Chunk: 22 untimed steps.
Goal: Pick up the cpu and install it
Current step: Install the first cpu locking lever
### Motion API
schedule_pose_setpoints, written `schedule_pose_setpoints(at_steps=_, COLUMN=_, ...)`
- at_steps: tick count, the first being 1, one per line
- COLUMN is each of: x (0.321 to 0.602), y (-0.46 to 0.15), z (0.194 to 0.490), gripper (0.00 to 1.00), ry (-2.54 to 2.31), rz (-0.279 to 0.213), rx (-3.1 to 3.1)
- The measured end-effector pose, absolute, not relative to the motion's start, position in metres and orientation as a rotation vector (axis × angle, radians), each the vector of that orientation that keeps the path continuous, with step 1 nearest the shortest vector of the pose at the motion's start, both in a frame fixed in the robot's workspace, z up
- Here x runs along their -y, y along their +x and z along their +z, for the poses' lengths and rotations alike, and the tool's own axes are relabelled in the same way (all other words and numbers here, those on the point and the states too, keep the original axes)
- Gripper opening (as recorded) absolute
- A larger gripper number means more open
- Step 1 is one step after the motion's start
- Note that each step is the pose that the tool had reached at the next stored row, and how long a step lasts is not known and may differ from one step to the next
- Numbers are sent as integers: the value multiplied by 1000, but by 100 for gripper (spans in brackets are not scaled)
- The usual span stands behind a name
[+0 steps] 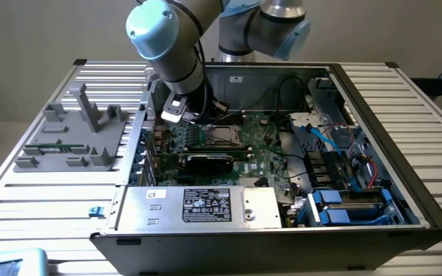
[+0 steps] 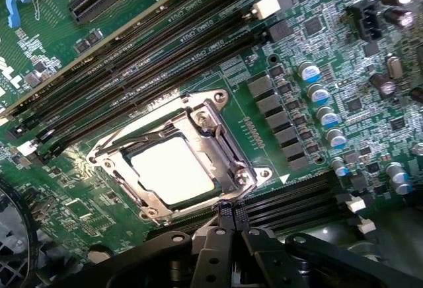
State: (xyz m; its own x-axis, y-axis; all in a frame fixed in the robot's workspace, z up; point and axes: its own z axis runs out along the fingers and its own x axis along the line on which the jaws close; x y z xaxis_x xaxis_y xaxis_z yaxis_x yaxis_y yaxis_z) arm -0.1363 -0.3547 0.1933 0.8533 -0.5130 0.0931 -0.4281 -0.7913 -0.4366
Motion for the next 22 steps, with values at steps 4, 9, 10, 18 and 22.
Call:
schedule_pose_setpoints(at_steps=4, x=354, y=-139, z=199, gripper=11, ry=-2625, rz=-290, rx=-685)
schedule_pose_setpoints(at_steps=9, x=354, y=-139, z=200, gripper=11, ry=-2617, rz=-340, rx=-636)
schedule_pose_setpoints(at_steps=10, x=354, y=-139, z=200, gripper=11, ry=-2616, rz=-346, rx=-628)
schedule_pose_setpoints(at_steps=18, x=354, y=-140, z=200, gripper=11, ry=-2661, rz=-343, rx=-556)
schedule_pose_setpoints(at_steps=22, x=354, y=-140, z=200, gripper=11, ry=-2672, rz=-345, rx=-549)
